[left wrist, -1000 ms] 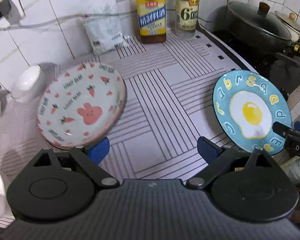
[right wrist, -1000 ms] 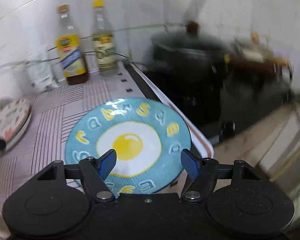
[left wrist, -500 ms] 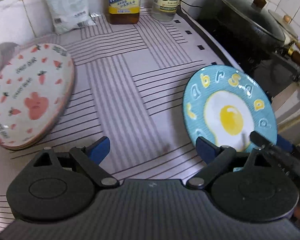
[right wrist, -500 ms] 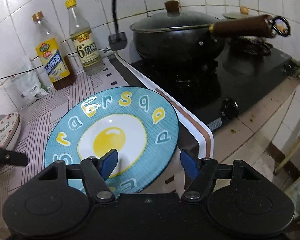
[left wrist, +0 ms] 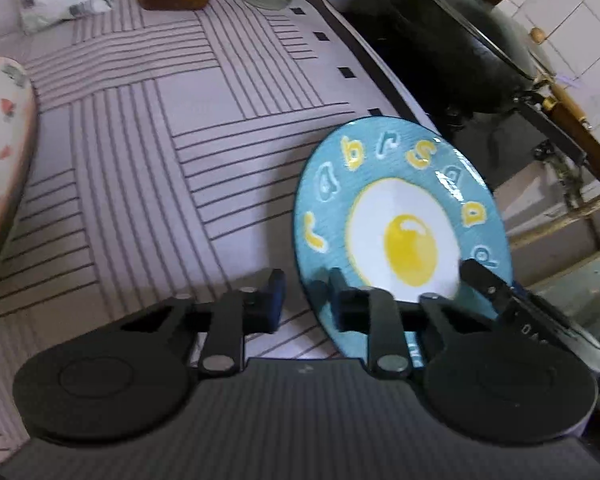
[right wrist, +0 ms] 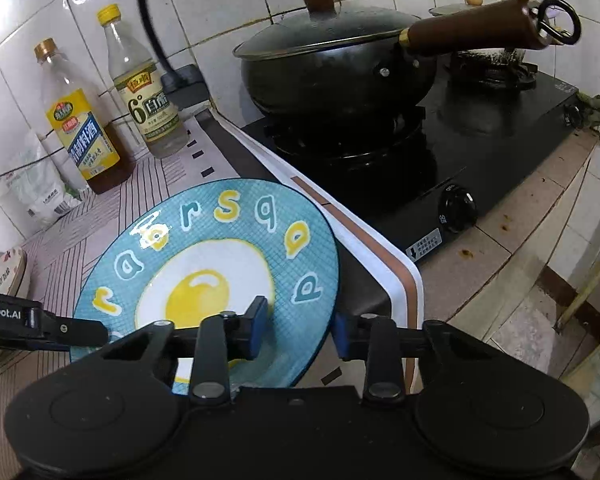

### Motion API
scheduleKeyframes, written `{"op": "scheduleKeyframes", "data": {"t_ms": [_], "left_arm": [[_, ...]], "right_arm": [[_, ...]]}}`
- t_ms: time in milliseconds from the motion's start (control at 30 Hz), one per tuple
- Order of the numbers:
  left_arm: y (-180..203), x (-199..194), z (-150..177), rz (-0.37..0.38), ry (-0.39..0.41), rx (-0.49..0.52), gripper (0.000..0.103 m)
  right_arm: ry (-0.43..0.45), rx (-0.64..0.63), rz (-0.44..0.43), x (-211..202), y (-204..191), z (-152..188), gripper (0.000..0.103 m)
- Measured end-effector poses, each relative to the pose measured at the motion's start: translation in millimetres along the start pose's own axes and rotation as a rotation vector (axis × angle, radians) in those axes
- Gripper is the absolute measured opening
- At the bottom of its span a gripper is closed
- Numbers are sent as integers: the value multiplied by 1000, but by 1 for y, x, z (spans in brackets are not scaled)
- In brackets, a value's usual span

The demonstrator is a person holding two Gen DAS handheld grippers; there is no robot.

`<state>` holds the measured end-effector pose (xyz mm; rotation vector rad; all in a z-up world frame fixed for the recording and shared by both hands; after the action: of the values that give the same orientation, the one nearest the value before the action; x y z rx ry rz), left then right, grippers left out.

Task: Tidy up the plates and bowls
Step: 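Lift the blue egg plate with both grippers and carry it toward the stack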

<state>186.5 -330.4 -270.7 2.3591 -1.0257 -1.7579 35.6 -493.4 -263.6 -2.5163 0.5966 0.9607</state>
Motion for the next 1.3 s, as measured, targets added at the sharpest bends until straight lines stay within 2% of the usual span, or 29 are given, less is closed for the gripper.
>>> {"op": "scheduleKeyframes", "data": {"t_ms": [233, 400, 467, 533, 667, 1000, 1300], "left_arm": [[6, 6, 0, 6, 19, 19, 17], [7, 6, 0, 16, 18, 15, 24], [8, 5, -1, 1, 11, 30, 24], [12, 2, 1, -43, 20, 86, 26], [6, -8, 5, -41, 21, 106, 26], [-18, -38, 16, -95, 52, 96, 26], [-27, -68, 22, -95, 95, 76, 26]], "right_arm": [[43, 36, -43, 0, 6, 5, 34], [62, 14, -32, 0, 2, 6, 35], [67, 13, -22, -1, 3, 6, 30], [75, 18, -37, -4, 4, 6, 25], [80, -55, -60, -15, -5, 4, 23], [60, -76, -128, -17, -29, 8, 22], [83, -111, -179, -29, -52, 7, 22]]}}
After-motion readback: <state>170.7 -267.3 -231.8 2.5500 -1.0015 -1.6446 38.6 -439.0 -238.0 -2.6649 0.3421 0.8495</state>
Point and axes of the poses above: each gripper's, at about its wrist camera, not at the fingertips, and x roughly the way its jaws point, y to its right, z to its underside, the point moved 5 cm from there along x, roughly the way its jaws point, and after that the axes turned 6 degrees about -x, right-handed, at the moved point
